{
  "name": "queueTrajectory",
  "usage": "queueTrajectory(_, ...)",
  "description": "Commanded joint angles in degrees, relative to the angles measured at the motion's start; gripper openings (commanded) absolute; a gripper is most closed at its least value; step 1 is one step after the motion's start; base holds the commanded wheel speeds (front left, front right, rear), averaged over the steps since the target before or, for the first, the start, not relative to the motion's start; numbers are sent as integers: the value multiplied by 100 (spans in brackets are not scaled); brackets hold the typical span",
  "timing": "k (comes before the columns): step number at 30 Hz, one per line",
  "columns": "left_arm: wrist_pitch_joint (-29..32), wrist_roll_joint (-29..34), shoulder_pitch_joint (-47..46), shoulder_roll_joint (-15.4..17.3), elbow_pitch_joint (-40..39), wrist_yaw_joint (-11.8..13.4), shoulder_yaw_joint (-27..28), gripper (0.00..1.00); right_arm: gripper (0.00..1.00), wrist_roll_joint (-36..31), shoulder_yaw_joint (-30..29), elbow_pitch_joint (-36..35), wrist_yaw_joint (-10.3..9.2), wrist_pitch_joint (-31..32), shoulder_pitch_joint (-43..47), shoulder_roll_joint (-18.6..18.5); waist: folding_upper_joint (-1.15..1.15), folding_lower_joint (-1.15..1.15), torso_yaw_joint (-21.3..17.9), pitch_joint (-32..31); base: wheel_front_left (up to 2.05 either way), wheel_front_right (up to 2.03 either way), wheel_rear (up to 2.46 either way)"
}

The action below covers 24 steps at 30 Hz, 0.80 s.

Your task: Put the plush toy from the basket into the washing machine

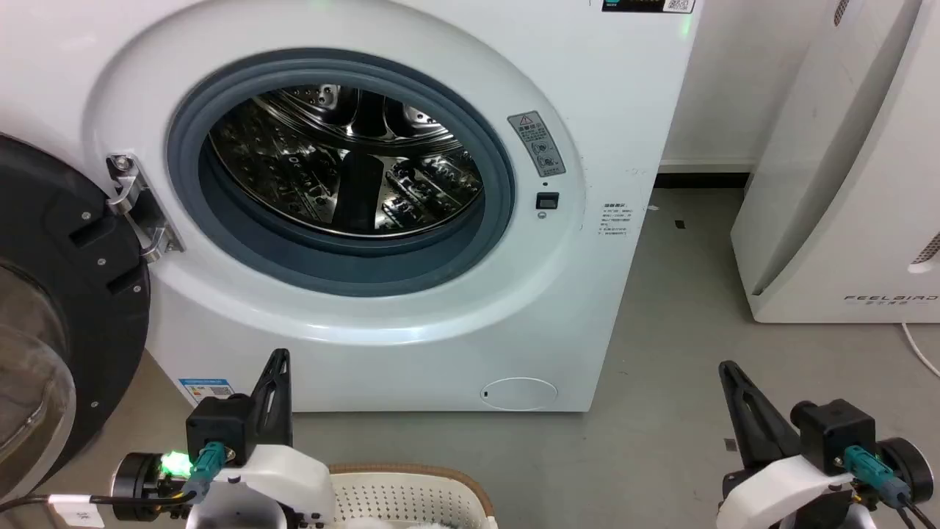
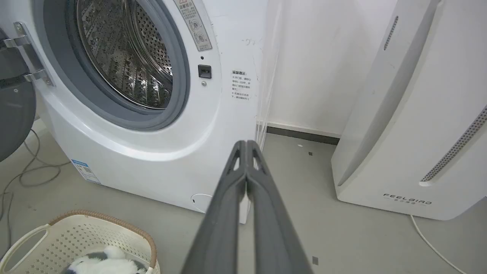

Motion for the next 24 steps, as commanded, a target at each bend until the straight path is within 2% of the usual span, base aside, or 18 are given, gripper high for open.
queueTrajectory(1,2,16,79,1,-25,-25,16,0,0,-44,2,-23,-4,9,-78,-3,0,0,0,0,0,0,0)
queueTrajectory(24,2,16,79,1,-25,-25,16,0,0,-44,2,-23,-4,9,-78,-3,0,0,0,0,0,0,0)
